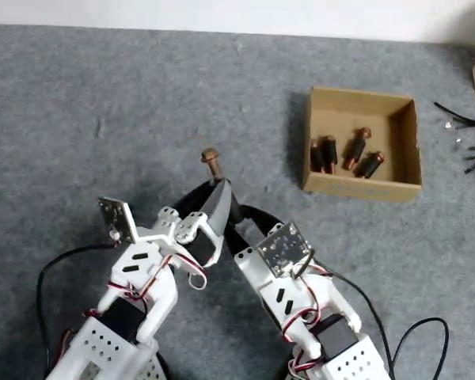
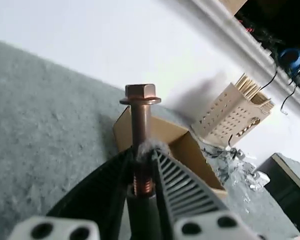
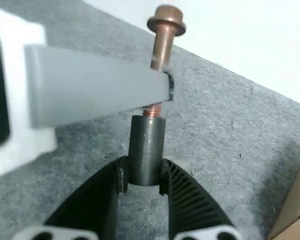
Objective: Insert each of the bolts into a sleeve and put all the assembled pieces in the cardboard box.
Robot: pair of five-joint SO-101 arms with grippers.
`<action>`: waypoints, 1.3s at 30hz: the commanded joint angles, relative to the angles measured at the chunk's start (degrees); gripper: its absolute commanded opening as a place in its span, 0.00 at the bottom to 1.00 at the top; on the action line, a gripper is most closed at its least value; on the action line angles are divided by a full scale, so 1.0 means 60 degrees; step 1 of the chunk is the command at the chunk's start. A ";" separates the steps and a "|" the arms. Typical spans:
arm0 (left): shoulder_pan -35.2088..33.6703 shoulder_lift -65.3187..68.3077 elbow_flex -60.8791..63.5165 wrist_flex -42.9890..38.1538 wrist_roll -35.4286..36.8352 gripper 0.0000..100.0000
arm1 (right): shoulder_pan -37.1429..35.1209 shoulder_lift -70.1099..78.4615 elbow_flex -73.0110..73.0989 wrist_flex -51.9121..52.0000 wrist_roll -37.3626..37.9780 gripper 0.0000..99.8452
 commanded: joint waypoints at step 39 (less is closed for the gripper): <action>0.0154 -0.0125 0.0168 0.2095 -0.0762 0.32 | 0.1326 -0.0227 0.0930 -0.0403 0.0132 0.00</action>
